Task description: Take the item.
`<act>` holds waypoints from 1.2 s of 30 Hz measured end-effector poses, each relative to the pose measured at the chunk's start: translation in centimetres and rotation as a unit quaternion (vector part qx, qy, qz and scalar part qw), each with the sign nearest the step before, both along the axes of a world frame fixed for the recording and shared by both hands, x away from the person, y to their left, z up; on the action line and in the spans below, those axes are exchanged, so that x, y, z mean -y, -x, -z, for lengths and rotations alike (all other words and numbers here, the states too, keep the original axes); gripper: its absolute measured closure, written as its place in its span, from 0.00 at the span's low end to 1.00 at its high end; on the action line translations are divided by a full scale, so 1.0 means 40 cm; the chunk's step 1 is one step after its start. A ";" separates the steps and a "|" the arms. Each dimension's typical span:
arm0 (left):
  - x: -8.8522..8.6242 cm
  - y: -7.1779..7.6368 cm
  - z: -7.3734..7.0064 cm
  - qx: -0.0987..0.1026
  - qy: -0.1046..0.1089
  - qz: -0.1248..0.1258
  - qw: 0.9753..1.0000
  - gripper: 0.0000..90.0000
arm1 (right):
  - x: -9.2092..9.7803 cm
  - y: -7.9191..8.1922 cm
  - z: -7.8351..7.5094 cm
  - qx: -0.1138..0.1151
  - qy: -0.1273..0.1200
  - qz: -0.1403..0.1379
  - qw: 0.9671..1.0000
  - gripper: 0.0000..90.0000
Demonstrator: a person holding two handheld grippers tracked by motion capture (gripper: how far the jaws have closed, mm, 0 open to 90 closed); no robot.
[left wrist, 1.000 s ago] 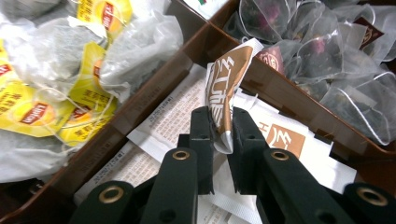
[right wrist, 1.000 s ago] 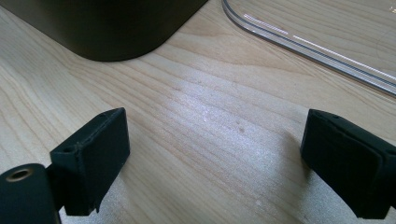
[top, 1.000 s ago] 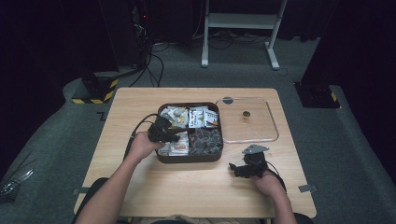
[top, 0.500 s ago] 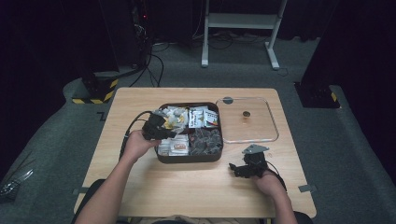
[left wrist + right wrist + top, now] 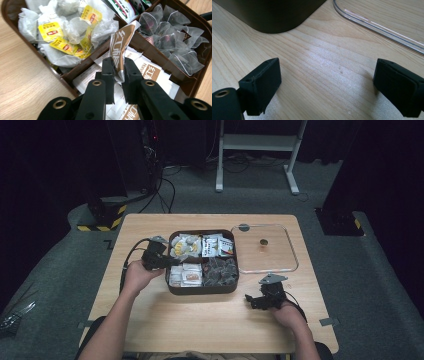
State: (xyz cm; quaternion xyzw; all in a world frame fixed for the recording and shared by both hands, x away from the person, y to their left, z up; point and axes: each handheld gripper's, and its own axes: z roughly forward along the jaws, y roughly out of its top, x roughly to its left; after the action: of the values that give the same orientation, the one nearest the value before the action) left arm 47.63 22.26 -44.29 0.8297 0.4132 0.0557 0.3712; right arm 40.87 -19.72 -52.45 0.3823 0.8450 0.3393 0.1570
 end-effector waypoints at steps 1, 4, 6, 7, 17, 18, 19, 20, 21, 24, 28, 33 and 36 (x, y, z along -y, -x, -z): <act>0.000 0.000 0.000 0.000 0.000 0.000 1.000 0.90 | 0.000 0.000 0.000 0.000 0.001 0.000 1.000 0.09; -0.016 0.007 -0.005 0.004 0.002 -0.007 1.000 0.90 | 0.000 -0.002 0.000 0.000 0.000 -0.003 1.000 0.09; -0.026 0.009 -0.008 0.004 0.005 -0.011 1.000 0.90 | 0.000 -0.003 0.000 -0.001 0.001 -0.004 1.000 0.09; -0.030 0.010 -0.009 0.004 0.006 -0.013 1.000 0.90 | 0.000 -0.003 0.000 -0.001 0.001 -0.004 1.000 0.09; -0.075 0.024 -0.017 0.009 0.014 -0.035 0.999 0.90 | -0.002 -0.010 0.000 0.000 0.001 -0.008 1.000 0.09; -0.079 0.025 -0.018 0.010 0.015 -0.036 0.999 0.90 | -0.002 -0.010 0.000 0.000 0.001 -0.008 1.000 0.09; -0.083 0.026 -0.019 0.011 0.014 -0.038 0.999 0.90 | -0.002 -0.010 0.000 -0.001 0.001 -0.008 1.000 0.09; -0.083 0.026 -0.019 0.011 0.014 -0.038 0.999 0.90 | -0.003 -0.011 0.000 -0.001 0.001 -0.007 1.000 0.09; -0.086 0.028 -0.020 0.012 0.014 -0.040 0.999 0.90 | -0.003 -0.011 0.000 -0.001 0.001 -0.007 1.000 0.09; -0.105 0.034 -0.023 0.014 0.018 -0.049 0.999 0.90 | -0.004 -0.013 0.000 0.000 0.000 -0.008 1.000 0.09; -0.118 0.037 -0.023 0.014 0.018 -0.055 0.998 0.90 | -0.004 -0.014 0.000 0.000 0.000 -0.008 1.000 0.09; -0.142 0.044 -0.024 0.016 0.019 -0.067 0.997 0.90 | -0.005 -0.015 0.000 -0.001 0.000 -0.007 1.000 0.09; -0.152 0.047 -0.021 0.013 0.019 -0.072 0.997 0.90 | -0.006 -0.016 0.000 -0.001 0.000 -0.006 1.000 0.09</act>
State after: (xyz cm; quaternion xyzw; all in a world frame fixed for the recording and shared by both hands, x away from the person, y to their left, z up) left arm 45.74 28.36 -43.45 0.7898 0.4683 0.0853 0.3868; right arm 41.51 -19.46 -52.46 0.3775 0.8475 0.3400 0.1538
